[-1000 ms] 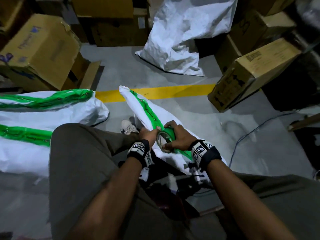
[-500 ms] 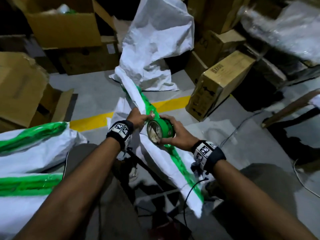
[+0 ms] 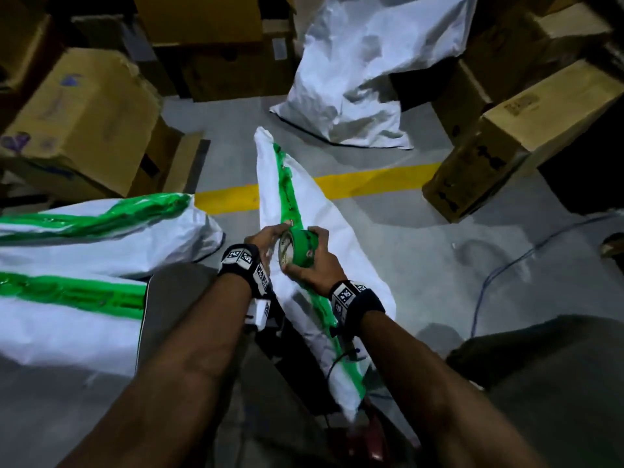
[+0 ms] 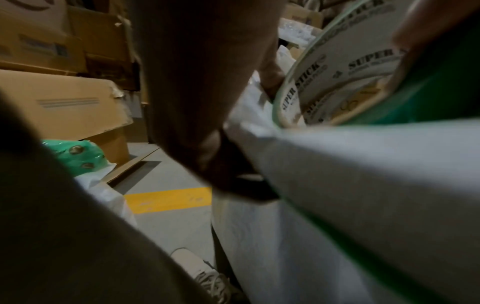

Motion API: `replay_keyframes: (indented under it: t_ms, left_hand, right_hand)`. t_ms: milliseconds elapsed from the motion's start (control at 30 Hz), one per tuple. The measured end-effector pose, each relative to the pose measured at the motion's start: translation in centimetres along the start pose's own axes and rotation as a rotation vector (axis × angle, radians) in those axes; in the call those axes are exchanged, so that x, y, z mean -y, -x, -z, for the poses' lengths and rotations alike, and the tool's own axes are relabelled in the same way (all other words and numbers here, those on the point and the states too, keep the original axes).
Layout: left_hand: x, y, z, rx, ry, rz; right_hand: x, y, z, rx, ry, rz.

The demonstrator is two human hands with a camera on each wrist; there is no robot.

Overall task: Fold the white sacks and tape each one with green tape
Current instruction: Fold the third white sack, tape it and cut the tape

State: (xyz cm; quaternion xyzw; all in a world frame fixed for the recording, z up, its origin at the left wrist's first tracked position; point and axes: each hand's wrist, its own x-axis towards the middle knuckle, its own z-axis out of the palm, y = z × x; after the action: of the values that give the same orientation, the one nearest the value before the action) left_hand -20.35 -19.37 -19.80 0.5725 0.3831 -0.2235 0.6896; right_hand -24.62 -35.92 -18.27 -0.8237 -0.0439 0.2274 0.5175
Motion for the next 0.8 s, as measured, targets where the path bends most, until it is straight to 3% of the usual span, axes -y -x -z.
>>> replay_keyframes:
  t_ms: [67, 133, 200, 300, 500, 567, 700, 800]
  left_hand:
    - [-0.5, 0.5, 0.0, -0.188, -0.092, 0.006]
    - [-0.5, 1.0, -0.4, -0.364, -0.246, -0.096]
    - [0.0, 1.0, -1.0, -0.436, -0.394, -0.149]
    - [0.2, 1.5, -1.4, -0.490, -0.428, -0.199]
    - [0.5, 0.6, 0.1, -0.483, -0.345, -0.171]
    - [0.7, 1.2, 0.0, -0.442, -0.234, -0.170]
    - [3.2, -0.3, 0.5, -0.280, 0.149, -0.109]
    - [6.2, -0.1, 0.5, -0.155, 0.274, -0.151]
  right_hand:
    - [0.5, -0.3, 0.5, -0.053, 0.010, -0.005]
    - [0.8, -0.7, 1.7, -0.065, 0.030, -0.017]
    - [0.7, -0.9, 2.8, -0.049, 0.065, 0.001]
    - [1.0, -0.9, 4.7, 0.072, 0.217, 0.042]
    - [0.4, 2.1, 7.9, 0.520, 0.802, -0.017]
    - [-0.3, 3.2, 7.2, 0.537, 0.858, -0.037]
    - [-1.2, 4.6, 5.0, 0.407, 0.686, -0.058]
    - [-1.2, 4.7, 2.9, 0.394, 0.594, -0.078]
